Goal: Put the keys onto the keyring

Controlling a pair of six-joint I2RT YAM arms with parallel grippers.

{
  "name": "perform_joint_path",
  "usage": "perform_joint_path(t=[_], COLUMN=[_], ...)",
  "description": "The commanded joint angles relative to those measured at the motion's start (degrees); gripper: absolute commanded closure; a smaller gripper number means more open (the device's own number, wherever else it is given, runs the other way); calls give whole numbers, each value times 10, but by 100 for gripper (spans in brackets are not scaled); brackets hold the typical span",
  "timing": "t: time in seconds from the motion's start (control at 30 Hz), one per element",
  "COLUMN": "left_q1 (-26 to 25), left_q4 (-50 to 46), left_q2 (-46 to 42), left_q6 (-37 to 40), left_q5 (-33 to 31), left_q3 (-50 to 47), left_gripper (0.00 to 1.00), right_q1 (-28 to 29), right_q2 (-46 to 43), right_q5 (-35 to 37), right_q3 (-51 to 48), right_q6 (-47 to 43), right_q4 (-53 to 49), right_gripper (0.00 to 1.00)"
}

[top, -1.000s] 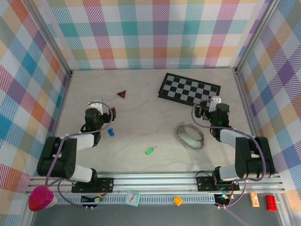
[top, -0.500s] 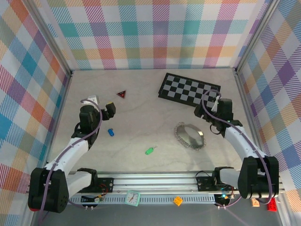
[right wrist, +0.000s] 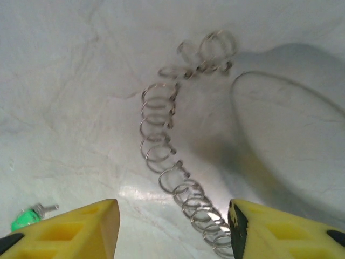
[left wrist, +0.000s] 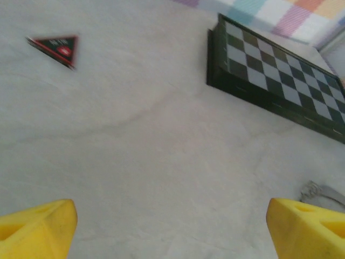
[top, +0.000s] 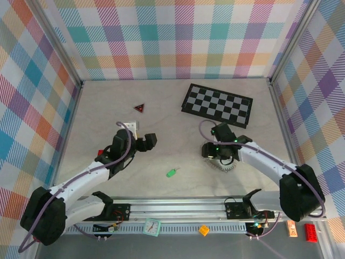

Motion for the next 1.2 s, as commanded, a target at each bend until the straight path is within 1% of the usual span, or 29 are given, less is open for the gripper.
perform_joint_path(t=[0.0,0.1,0.2,0.33,0.43,0.53,0.7,0.87,1.0,1.17], left_q1=[-42,-73,-99,-121,-130,-133,-134,-135,-135,-136], left_q4=[19,30,24,13,14,14,14,9,5,0], left_q2=[12,32,58,81,89,89,85,76,69,62], left_q6=[-50,-64,-65,-65,-65,-63,-60,-60,-61,-61], left_q5=[-42,-51,-63,-77,-80,-85,-91,-95,-101,-104], left_q3=[-9,-4,11,29,37,40,40,37,33,31], left_gripper=[10,11,11,10,10,10,10,10,10,10], right_q1=[11,11,12,11,11,12,11,11,11,11], right_q2=[34,72,117,168,199,216,239,262,273,285], right_q5=[69,98,125,179,198,203,197,196,193,195], right_q3=[28,52,85,126,152,169,191,209,215,224], right_q6=[28,25,7,-25,-58,-85,-112,-122,-124,-125], right_q4=[-37,-27,-21,-22,-29,-36,-48,-59,-62,-69], right_gripper=[50,54,57,62,66,70,72,74,80,80])
